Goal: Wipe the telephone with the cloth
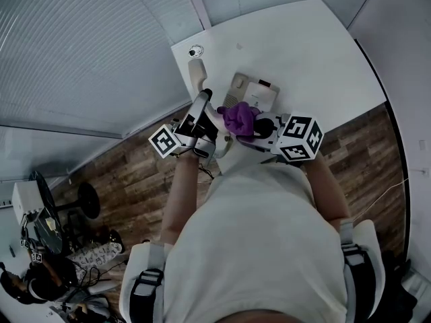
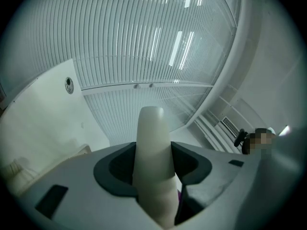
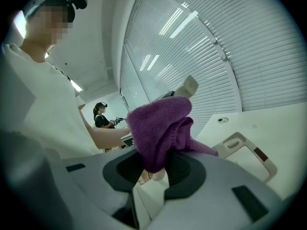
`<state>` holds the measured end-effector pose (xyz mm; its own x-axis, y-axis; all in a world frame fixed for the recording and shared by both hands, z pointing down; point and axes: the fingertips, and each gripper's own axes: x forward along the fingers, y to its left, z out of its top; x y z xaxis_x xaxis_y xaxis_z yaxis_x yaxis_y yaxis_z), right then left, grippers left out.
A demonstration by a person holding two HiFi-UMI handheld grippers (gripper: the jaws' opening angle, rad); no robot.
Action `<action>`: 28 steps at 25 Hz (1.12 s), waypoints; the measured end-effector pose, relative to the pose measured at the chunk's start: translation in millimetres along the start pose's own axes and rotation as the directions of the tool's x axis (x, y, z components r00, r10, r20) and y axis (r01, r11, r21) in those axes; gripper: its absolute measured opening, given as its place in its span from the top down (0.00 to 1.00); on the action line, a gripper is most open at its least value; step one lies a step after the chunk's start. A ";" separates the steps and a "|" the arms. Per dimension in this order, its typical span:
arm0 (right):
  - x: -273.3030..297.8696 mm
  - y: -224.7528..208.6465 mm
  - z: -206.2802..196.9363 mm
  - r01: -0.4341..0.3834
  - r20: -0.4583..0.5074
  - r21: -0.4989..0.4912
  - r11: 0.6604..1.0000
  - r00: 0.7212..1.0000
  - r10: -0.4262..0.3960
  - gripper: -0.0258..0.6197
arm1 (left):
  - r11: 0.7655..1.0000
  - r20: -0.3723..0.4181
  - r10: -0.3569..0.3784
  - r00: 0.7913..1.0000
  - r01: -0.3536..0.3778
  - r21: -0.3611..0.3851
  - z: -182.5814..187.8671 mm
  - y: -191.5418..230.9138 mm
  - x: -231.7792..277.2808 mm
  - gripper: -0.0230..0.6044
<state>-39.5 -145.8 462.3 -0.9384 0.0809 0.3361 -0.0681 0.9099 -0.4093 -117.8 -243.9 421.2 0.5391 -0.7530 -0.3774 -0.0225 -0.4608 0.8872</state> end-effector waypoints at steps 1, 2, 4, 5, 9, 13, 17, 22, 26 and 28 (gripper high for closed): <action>0.1 0.1 -2.3 0.001 -0.003 0.004 1.000 1.000 -0.001 0.77 | 1.000 0.002 0.004 1.000 -0.004 0.003 0.9 1.1 0.1 0.61; 0.0 0.3 -4.6 0.002 -0.005 0.008 1.000 1.000 -0.002 0.77 | 1.000 0.003 0.007 1.000 -0.007 0.005 1.7 2.0 0.2 0.61; -0.6 1.0 -8.9 0.004 -0.010 0.015 1.000 1.000 -0.003 0.77 | 1.000 0.005 0.015 1.000 -0.015 0.010 2.5 3.2 0.6 0.61; -1.0 1.1 -11.1 0.004 -0.012 0.019 1.000 1.000 -0.004 0.77 | 1.000 0.007 0.019 1.000 -0.020 0.013 2.7 3.8 0.7 0.61; -2.2 -0.7 -21.1 0.027 -0.031 0.027 0.999 0.999 -0.026 0.77 | 0.997 0.009 0.059 0.998 -0.060 0.041 4.4 8.6 1.0 0.61; -4.4 -7.0 -31.8 0.074 -0.049 0.028 0.997 0.996 -0.072 0.77 | 0.988 -0.013 0.122 0.992 -0.121 0.099 3.2 17.9 -1.6 0.61; -15.1 -19.0 -33.7 0.157 -0.030 0.046 0.987 0.987 -0.156 0.77 | 0.972 -0.040 0.190 0.981 -0.182 0.148 -3.5 25.8 -5.0 0.61; -29.5 -46.3 -32.4 0.289 -0.002 0.091 0.953 0.957 -0.290 0.77 | 0.915 -0.099 0.346 0.933 -0.312 0.257 -14.9 55.2 -14.2 0.61; -42.2 -63.7 -28.5 0.384 0.026 0.131 0.914 0.920 -0.391 0.77 | 0.827 -0.139 0.448 0.883 -0.351 0.439 -17.1 69.4 -16.4 0.61; -50.6 -72.1 -28.8 0.434 0.038 0.159 0.887 0.895 -0.445 0.77 | 0.795 -0.151 0.491 0.858 -0.371 0.479 -22.3 77.1 -18.6 0.61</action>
<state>22.6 -203.8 499.3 -0.8222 -0.3480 0.4504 -0.5217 0.7773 -0.3518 -110.7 -255.0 502.5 0.5782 -0.8016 0.1519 -0.6215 -0.3121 0.7186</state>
